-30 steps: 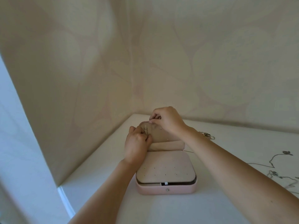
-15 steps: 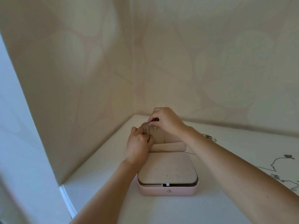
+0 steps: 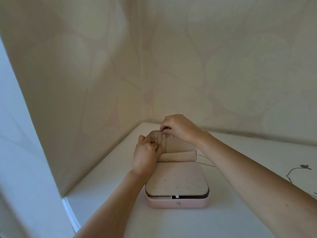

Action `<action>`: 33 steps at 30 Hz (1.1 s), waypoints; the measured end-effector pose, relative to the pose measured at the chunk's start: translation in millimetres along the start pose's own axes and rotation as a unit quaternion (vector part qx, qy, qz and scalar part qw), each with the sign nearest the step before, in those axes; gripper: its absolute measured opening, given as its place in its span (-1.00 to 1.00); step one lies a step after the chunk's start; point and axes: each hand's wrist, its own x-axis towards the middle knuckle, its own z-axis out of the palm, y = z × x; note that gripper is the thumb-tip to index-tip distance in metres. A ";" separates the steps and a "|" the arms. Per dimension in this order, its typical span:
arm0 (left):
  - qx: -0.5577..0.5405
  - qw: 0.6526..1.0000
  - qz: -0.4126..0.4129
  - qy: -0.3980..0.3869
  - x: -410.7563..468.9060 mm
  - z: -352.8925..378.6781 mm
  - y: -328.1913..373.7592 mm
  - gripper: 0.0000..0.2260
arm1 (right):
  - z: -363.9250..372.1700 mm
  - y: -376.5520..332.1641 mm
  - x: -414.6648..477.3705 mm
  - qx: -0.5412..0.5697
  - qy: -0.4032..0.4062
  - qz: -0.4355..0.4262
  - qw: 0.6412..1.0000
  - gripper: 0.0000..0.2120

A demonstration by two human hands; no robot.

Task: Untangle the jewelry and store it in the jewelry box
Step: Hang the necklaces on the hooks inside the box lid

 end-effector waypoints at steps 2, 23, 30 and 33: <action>0.001 1.000 0.000 0.003 0.1 0.2 0.5 -0.65 | 0.8 -0.3 -2.0 -0.007 0.002 -0.007 1.000 -0.86; 0.009 0.999 -0.008 -0.037 0.1 -3.3 3.8 -0.61 | 13.2 10.2 5.0 0.184 -0.026 0.177 0.966 -0.87; -0.005 0.992 -0.063 -0.113 1.4 -5.8 5.5 -0.70 | 18.2 18.7 -12.6 0.210 0.003 0.155 0.965 -0.87; 0.012 0.982 -0.104 -0.159 5.5 -12.1 -3.0 -0.67 | 10.9 33.5 -40.6 0.262 0.098 0.188 0.941 -0.87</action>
